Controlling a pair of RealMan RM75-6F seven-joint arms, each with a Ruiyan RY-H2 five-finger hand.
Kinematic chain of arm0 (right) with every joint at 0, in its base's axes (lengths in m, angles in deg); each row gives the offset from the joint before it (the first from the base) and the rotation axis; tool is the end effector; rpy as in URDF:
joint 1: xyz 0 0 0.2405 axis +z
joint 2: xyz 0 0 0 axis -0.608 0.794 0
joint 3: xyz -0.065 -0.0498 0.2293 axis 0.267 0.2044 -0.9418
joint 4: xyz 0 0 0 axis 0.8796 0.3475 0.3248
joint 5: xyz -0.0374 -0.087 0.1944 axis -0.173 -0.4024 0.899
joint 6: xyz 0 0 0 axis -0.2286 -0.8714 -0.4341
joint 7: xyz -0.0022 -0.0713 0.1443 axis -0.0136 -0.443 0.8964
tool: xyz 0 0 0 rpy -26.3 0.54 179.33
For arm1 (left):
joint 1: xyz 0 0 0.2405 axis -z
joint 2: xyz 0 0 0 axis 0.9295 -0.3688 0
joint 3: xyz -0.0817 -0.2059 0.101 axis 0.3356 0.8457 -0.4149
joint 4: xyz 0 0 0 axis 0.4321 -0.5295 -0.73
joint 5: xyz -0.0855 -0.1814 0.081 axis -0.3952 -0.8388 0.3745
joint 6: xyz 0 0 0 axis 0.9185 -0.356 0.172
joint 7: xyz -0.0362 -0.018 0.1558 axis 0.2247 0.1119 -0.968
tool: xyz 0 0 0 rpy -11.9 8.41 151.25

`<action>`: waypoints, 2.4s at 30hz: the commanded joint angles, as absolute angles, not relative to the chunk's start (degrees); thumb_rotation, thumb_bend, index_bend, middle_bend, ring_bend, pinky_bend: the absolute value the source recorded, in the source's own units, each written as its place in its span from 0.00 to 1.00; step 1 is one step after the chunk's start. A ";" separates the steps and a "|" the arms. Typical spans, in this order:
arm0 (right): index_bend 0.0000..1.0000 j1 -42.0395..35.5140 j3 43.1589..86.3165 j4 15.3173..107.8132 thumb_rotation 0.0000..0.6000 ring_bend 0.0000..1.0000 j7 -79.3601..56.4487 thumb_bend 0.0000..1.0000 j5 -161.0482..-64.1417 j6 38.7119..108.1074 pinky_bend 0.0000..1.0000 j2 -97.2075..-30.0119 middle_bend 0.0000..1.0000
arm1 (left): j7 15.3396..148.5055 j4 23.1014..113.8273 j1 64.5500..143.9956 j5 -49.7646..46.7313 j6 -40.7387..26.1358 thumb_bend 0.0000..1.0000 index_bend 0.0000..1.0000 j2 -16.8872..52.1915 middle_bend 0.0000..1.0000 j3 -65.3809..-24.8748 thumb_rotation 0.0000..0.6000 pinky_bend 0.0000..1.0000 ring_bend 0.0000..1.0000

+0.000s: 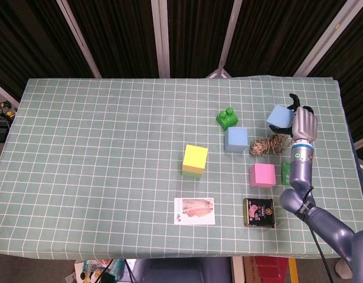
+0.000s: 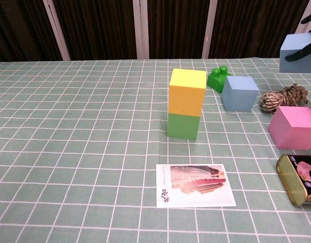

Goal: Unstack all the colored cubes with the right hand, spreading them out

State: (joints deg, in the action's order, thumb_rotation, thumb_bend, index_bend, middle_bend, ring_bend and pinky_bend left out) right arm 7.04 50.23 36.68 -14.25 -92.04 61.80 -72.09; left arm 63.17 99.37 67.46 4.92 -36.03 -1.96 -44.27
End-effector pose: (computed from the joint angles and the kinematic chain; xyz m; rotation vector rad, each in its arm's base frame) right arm -0.2611 -0.4699 0.0992 0.9970 -1.1594 0.9969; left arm -0.3155 0.1760 0.1836 -1.0152 -0.8550 -0.6364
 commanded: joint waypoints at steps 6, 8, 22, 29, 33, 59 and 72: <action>0.08 7.76 51.96 30.94 1.00 0.02 -18.88 0.15 -92.43 56.70 0.00 -74.64 0.03 | 63.77 99.77 67.17 5.32 -36.02 0.17 0.20 -2.47 0.00 -44.75 1.00 0.05 0.00; 0.07 7.27 52.34 31.96 1.00 0.00 -19.60 0.15 -93.34 57.67 0.00 -74.03 0.00 | 64.41 99.91 66.92 5.47 -36.23 0.17 0.20 -2.75 0.00 -44.76 1.00 0.05 0.00; 0.05 -5.23 51.99 76.38 1.00 0.00 -9.68 0.15 -101.00 62.69 0.00 -50.36 0.00 | 66.70 99.91 66.97 5.69 -34.92 0.17 0.20 -4.02 0.00 -44.87 1.00 0.05 0.00; 0.05 -8.67 56.80 91.20 1.00 0.00 -11.48 0.15 -104.35 56.02 0.00 -36.46 0.00 | 68.36 100.05 66.68 5.56 -34.82 0.17 0.20 -4.89 0.00 -44.71 1.00 0.05 0.00; 0.05 -10.22 58.24 95.59 1.00 0.00 -5.97 0.15 -110.78 51.89 0.00 -32.81 0.00 | 68.89 100.11 66.63 5.37 -34.65 0.17 0.20 -5.10 0.00 -44.65 1.00 0.05 0.00; 0.05 -2.02 58.84 97.56 1.00 0.00 -26.99 0.15 -102.30 69.53 0.00 -55.71 0.00 | 72.37 100.35 65.75 5.07 -34.72 0.17 0.20 -6.93 0.00 -44.42 1.00 0.05 0.00; 0.05 4.28 56.60 95.02 1.00 0.02 -37.89 0.15 -91.81 77.98 0.00 -67.24 0.00 | 74.09 100.71 65.09 5.38 -35.04 0.17 0.20 -7.54 0.00 -44.65 1.00 0.05 0.00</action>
